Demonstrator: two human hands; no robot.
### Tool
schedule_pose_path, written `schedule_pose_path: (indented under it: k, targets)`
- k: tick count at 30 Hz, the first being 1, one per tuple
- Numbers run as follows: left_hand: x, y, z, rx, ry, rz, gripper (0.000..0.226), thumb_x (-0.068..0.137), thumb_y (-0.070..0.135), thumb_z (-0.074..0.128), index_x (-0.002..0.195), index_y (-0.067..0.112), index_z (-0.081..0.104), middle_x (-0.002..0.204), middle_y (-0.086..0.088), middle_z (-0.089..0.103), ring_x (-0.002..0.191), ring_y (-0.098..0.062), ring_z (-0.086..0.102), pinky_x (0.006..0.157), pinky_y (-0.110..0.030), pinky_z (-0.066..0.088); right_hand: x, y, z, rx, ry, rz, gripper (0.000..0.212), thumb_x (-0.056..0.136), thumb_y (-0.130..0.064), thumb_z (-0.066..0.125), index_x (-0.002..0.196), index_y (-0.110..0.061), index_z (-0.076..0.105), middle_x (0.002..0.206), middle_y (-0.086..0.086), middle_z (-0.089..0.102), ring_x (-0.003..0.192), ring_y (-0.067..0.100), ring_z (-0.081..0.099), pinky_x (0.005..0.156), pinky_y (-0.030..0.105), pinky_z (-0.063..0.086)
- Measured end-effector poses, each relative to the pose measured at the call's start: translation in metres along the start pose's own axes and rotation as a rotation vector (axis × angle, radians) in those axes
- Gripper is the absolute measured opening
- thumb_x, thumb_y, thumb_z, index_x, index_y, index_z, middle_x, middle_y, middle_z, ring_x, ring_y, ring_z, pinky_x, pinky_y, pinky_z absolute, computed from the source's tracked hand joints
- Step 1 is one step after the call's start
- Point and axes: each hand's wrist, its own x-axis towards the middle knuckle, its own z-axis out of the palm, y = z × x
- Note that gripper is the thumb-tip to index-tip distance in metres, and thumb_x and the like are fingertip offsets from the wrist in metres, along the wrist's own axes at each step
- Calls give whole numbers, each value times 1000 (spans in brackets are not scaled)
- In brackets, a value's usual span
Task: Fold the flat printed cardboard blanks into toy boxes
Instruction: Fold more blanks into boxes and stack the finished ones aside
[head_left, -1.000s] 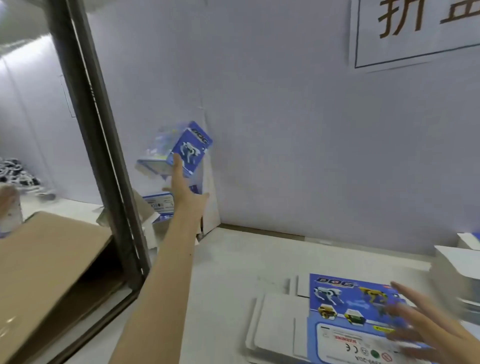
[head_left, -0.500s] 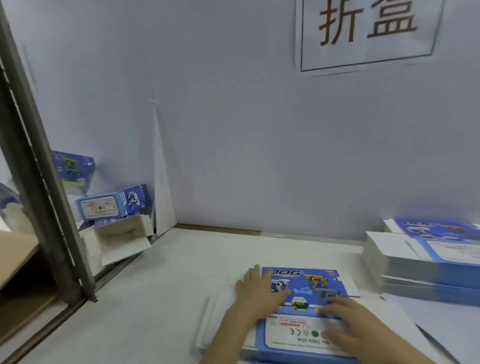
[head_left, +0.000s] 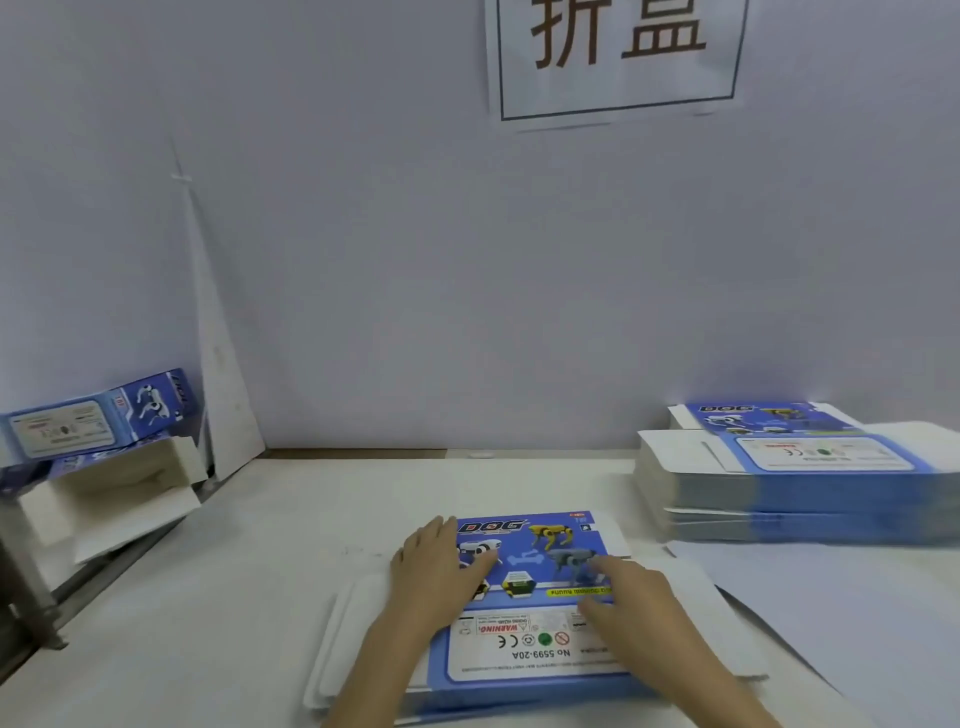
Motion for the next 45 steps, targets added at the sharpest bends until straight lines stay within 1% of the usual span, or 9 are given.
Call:
schedule_pose_path:
  k: [5,15,19,24,27,30,37,41,45]
  targets:
    - [-4,2,6,76,-20,-31,79,93,68,26,154,23,5,162,-7,-1,149,-25,3,118,-42,10,3,0,-3,153,27,159,29,98,-21,40,126,-15,47,127,5,57,110,21,53,90,34,50]
    - [-11,9,4,27,7,-59,75,94,66,24,154,23,6,162,-8,5,148,-25,6,118,-41,10,34,-23,-43,316,-110,325,18,91,-13,60,93,-4,44,72,5,42,65,16,42,50,23,29]
    - [-13,13,-22,-98,29,-52,73,95,62,30,154,25,5,162,-8,3,148,-25,3,120,-45,6,44,-36,-64,194,-127,141,16,91,-16,64,94,-5,52,73,4,51,59,13,46,48,20,35]
    - [-28,25,-96,-251,492,138,85,69,68,66,139,27,41,128,2,39,128,-19,35,109,-36,27,31,-68,-134,254,19,-246,14,88,-5,63,92,-17,57,101,11,72,83,22,65,81,37,52]
    - [-52,37,-128,-487,367,301,70,61,71,73,122,43,52,115,23,49,106,-2,52,90,-27,46,13,-90,-174,104,-88,-418,17,90,-8,62,90,-25,61,94,0,75,78,13,69,75,32,53]
    - [-65,49,-139,-906,75,387,34,74,43,72,106,31,65,97,8,75,86,-15,72,65,-26,58,0,-108,-188,-72,0,-546,19,89,-11,62,88,-30,60,96,-3,74,88,17,68,82,36,53]
    - [-71,63,-138,-1041,172,446,15,81,31,63,95,31,69,90,2,76,78,-18,73,60,-26,58,-4,-95,-158,-340,508,-522,24,87,-27,53,107,-14,56,109,4,55,107,28,46,88,39,36]
    - [-67,57,-141,-1141,305,422,19,83,32,61,100,26,68,91,3,76,78,-15,73,58,-22,57,-16,-67,-129,165,858,-364,64,88,-23,61,145,-13,34,150,10,31,138,27,25,114,37,20]
    - [-64,55,-140,-1180,340,352,19,81,35,60,99,32,64,92,7,75,80,-14,73,55,-21,56,-23,-54,-93,747,446,-169,46,94,-37,54,138,-33,41,144,-7,47,122,2,51,87,19,42]
